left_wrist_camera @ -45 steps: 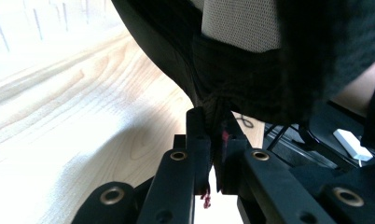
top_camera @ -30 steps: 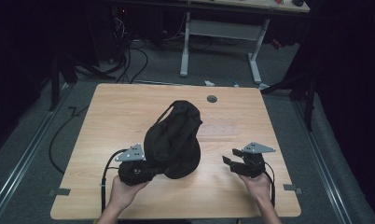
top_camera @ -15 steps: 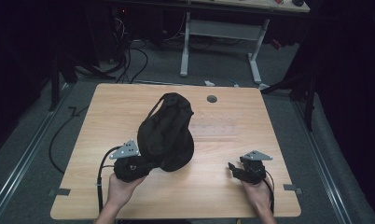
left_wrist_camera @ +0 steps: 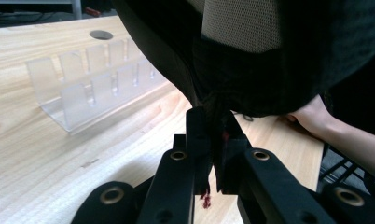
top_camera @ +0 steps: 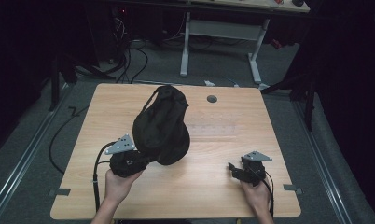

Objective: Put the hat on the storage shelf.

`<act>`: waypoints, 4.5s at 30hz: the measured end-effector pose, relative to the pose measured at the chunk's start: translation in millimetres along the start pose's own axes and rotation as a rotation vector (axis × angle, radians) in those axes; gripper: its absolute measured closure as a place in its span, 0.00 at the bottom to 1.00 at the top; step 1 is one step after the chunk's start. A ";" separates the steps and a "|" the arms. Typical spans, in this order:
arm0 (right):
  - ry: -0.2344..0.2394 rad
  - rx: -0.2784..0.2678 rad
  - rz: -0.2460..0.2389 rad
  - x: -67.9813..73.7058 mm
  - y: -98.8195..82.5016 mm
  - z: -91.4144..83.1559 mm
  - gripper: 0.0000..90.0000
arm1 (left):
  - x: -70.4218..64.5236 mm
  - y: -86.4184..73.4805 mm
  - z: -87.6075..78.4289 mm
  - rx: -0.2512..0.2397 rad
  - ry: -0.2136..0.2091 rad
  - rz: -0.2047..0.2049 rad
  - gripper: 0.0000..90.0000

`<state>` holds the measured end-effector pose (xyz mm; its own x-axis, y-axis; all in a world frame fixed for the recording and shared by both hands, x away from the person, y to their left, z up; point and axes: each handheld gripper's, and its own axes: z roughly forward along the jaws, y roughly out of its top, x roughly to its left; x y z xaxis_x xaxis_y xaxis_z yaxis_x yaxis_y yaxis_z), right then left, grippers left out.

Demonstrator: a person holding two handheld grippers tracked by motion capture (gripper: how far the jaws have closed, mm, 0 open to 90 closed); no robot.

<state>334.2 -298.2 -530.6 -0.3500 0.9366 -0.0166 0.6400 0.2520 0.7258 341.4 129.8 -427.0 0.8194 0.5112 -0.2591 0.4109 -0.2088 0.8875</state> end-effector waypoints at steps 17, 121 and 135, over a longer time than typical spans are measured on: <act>-0.002 0.000 0.001 0.3 -0.1 -0.1 0.41 | 14.1 26.9 3.8 -0.035 0.071 -0.004 0.96; -0.004 0.000 0.004 0.7 -0.2 -0.2 0.40 | 59.4 19.5 64.7 0.098 0.311 -0.075 0.68; -0.004 0.000 0.004 0.7 -0.2 -0.2 0.40 | 59.3 13.0 45.2 0.079 0.337 -0.108 0.48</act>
<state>333.7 -297.6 -530.6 -0.3445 0.9387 -0.0166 0.6416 0.2482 0.7258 413.4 119.8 -448.1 0.5973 0.7772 -0.1980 0.5281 -0.1953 0.8265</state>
